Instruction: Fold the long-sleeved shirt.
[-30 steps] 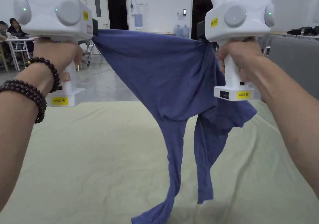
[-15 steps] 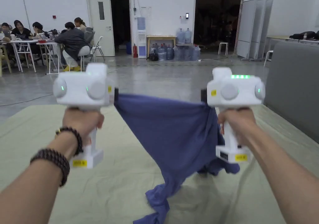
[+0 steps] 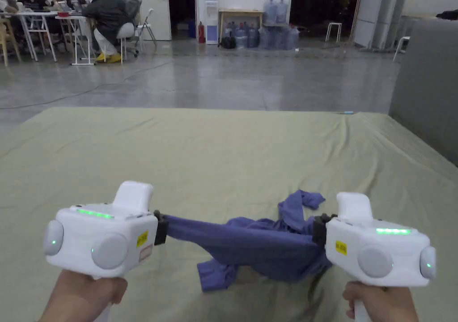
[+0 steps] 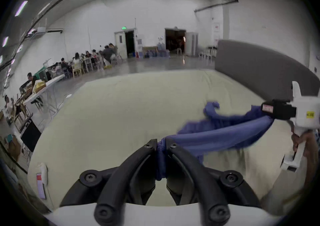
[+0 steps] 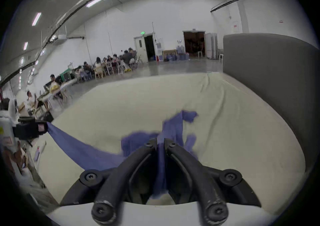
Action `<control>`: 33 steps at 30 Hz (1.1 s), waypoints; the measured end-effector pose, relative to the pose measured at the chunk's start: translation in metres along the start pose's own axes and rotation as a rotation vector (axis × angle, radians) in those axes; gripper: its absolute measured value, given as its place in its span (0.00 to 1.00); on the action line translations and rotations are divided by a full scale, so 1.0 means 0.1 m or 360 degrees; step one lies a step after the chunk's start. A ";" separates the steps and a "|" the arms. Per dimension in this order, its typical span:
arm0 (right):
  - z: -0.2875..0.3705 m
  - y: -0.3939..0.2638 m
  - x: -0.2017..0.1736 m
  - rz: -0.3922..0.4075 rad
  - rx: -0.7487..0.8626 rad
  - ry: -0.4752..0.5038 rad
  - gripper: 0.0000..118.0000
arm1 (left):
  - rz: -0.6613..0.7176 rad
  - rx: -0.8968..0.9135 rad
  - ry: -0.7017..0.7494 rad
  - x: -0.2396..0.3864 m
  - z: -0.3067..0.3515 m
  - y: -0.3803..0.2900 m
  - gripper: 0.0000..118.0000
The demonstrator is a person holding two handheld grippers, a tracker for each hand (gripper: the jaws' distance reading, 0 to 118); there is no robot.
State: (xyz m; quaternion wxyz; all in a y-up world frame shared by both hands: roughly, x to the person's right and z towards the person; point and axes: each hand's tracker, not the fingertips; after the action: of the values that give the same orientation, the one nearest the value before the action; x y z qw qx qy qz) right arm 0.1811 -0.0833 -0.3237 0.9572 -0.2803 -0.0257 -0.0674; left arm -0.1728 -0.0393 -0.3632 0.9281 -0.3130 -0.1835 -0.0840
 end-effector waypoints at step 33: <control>0.98 -0.86 -0.20 0.0203 -0.0200 -0.0109 0.00 | 0.0535 -0.0476 0.0004 -0.12 -0.02 -1.29 0.07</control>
State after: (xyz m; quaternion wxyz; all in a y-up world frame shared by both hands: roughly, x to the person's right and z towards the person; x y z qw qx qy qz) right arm 0.1478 -0.0996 -0.1967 0.9387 -0.3430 -0.0362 0.0019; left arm -0.2181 -0.1421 -0.2980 0.8725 -0.4732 -0.1131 0.0451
